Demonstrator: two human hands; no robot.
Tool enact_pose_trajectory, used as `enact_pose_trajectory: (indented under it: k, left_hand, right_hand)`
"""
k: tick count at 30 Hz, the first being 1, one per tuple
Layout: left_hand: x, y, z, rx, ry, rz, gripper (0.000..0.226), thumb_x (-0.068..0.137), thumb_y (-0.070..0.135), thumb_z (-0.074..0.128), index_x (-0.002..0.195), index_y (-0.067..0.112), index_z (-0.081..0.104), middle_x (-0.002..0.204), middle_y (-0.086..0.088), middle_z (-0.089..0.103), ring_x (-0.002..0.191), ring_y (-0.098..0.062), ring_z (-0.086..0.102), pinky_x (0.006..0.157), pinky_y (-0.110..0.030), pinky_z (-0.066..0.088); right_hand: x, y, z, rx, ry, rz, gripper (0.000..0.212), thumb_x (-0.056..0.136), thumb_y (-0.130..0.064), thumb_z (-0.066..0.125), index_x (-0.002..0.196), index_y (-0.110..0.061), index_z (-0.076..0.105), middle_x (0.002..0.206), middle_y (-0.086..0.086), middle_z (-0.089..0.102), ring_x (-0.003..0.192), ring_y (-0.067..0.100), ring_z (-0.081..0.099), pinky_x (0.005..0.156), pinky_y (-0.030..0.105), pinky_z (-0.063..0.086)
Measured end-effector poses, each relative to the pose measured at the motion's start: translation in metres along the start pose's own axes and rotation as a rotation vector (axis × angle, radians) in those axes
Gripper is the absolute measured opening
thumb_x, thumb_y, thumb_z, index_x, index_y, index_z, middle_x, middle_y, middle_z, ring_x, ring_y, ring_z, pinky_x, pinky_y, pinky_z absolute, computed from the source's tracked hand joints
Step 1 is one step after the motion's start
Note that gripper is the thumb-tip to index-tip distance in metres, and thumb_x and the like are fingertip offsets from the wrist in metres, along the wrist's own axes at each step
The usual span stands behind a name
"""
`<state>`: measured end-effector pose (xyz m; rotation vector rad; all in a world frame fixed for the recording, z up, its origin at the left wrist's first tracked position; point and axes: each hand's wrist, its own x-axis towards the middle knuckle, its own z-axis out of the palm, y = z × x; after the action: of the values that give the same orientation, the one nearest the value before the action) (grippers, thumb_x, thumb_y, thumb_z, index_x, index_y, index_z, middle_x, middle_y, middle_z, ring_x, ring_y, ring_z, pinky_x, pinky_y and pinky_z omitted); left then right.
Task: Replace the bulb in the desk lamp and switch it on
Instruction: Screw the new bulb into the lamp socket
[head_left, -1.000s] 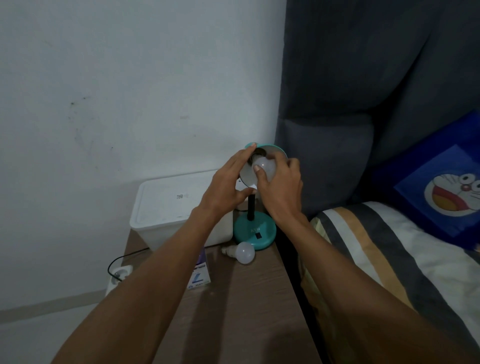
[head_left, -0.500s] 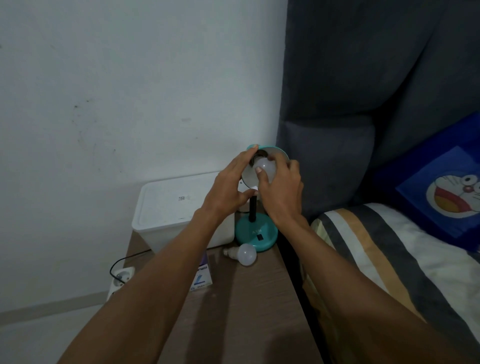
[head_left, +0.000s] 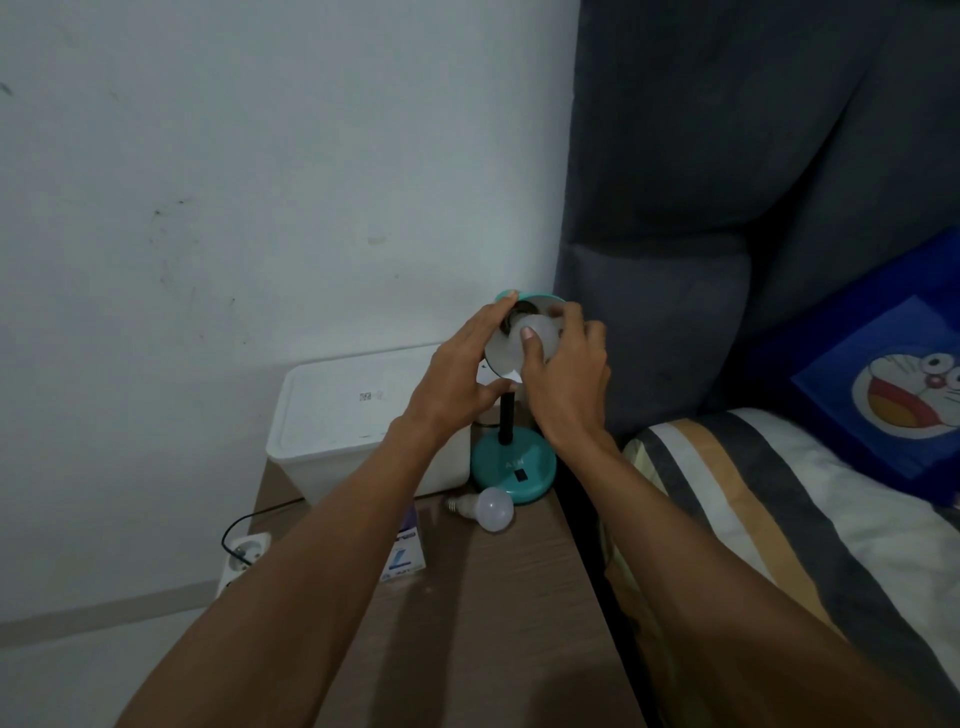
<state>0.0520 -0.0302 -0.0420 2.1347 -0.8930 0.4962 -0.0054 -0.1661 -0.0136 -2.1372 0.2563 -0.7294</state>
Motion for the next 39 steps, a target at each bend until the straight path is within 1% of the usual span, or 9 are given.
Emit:
enact_pose_trajectory:
  k: [4, 6, 11, 17, 19, 23, 29, 34, 39]
  left_hand:
    - [-0.001, 0.001, 0.000, -0.012, 0.000, -0.011, 0.097, 0.081, 0.010, 0.086, 0.160, 0.020, 0.030, 0.158, 0.016, 0.035, 0.144, 0.009, 0.033, 0.118, -0.029, 0.041]
    - [-0.001, 0.001, 0.000, -0.018, -0.003, -0.013, 0.097, 0.081, 0.009, 0.086, 0.160, 0.018, 0.031, 0.158, 0.014, 0.036, 0.146, 0.003, 0.035, 0.119, -0.030, 0.040]
    - [0.000, 0.001, 0.002, -0.007, 0.002, 0.000, 0.098, 0.080, 0.007, 0.086, 0.160, 0.017, 0.030, 0.160, 0.007, 0.038, 0.146, -0.002, 0.037, 0.118, -0.031, 0.042]
    - [-0.002, -0.001, 0.003, 0.007, 0.012, 0.003, 0.096, 0.081, 0.009, 0.086, 0.160, 0.014, 0.031, 0.160, 0.006, 0.038, 0.146, -0.002, 0.036, 0.118, -0.021, 0.036]
    - [-0.002, 0.000, 0.002, -0.002, 0.010, 0.004, 0.095, 0.081, 0.008, 0.086, 0.160, 0.013, 0.032, 0.161, 0.004, 0.039, 0.147, -0.006, 0.038, 0.119, -0.027, 0.040]
    - [-0.001, 0.000, 0.003, -0.007, 0.009, 0.001, 0.095, 0.082, 0.008, 0.085, 0.160, 0.014, 0.032, 0.162, 0.004, 0.038, 0.149, -0.008, 0.038, 0.119, -0.036, 0.040]
    - [-0.003, -0.001, 0.001, 0.008, 0.000, -0.009, 0.100, 0.080, 0.007, 0.087, 0.161, 0.018, 0.029, 0.159, 0.016, 0.034, 0.147, 0.001, 0.033, 0.120, -0.023, 0.035]
    - [-0.002, -0.002, 0.003, 0.003, 0.005, -0.003, 0.097, 0.081, 0.009, 0.086, 0.160, 0.016, 0.030, 0.160, 0.013, 0.034, 0.147, 0.005, 0.031, 0.120, -0.023, 0.035]
    - [-0.002, -0.002, 0.003, -0.002, 0.011, 0.005, 0.096, 0.081, 0.007, 0.085, 0.160, 0.014, 0.031, 0.161, 0.005, 0.038, 0.148, -0.004, 0.037, 0.118, -0.033, 0.042]
  right_hand:
    - [0.000, 0.003, 0.002, -0.042, -0.072, -0.033, 0.048, 0.088, -0.036, 0.070, 0.129, -0.021, 0.052, 0.126, 0.007, 0.046, 0.103, 0.026, 0.059, 0.080, 0.030, 0.049]
    - [0.001, 0.006, 0.003, -0.044, -0.081, 0.001, 0.051, 0.084, -0.038, 0.073, 0.127, -0.018, 0.053, 0.124, 0.009, 0.055, 0.105, 0.027, 0.061, 0.081, 0.031, 0.049]
    - [0.001, 0.001, 0.008, 0.081, -0.040, 0.147, 0.044, 0.090, -0.051, 0.063, 0.118, -0.019, 0.053, 0.105, 0.010, 0.069, 0.093, 0.025, 0.069, 0.075, 0.034, 0.058]
    - [0.001, -0.002, 0.010, 0.207, 0.001, 0.159, 0.034, 0.100, -0.033, 0.054, 0.132, -0.022, 0.053, 0.127, 0.010, 0.060, 0.114, 0.024, 0.059, 0.087, 0.026, 0.047]
    - [0.001, -0.001, 0.010, 0.168, -0.026, 0.119, 0.040, 0.097, -0.033, 0.059, 0.135, -0.024, 0.052, 0.129, 0.010, 0.054, 0.115, 0.022, 0.055, 0.087, 0.024, 0.041]
    - [0.000, 0.001, 0.007, 0.098, -0.053, 0.098, 0.054, 0.086, -0.030, 0.072, 0.135, -0.024, 0.050, 0.127, 0.008, 0.052, 0.112, 0.024, 0.056, 0.087, 0.028, 0.046]
    - [0.001, 0.000, 0.005, 0.070, -0.013, 0.157, 0.044, 0.095, -0.051, 0.055, 0.126, -0.020, 0.052, 0.114, 0.011, 0.068, 0.101, 0.030, 0.067, 0.081, 0.036, 0.055]
    - [0.001, -0.006, 0.007, 0.055, 0.034, 0.138, 0.044, 0.098, -0.043, 0.056, 0.131, -0.015, 0.052, 0.127, 0.011, 0.049, 0.107, 0.024, 0.058, 0.081, 0.026, 0.041]
    - [-0.002, -0.005, 0.004, 0.056, -0.039, 0.053, 0.047, 0.092, -0.032, 0.067, 0.134, -0.022, 0.050, 0.130, 0.007, 0.045, 0.102, 0.013, 0.047, 0.082, 0.023, 0.041]
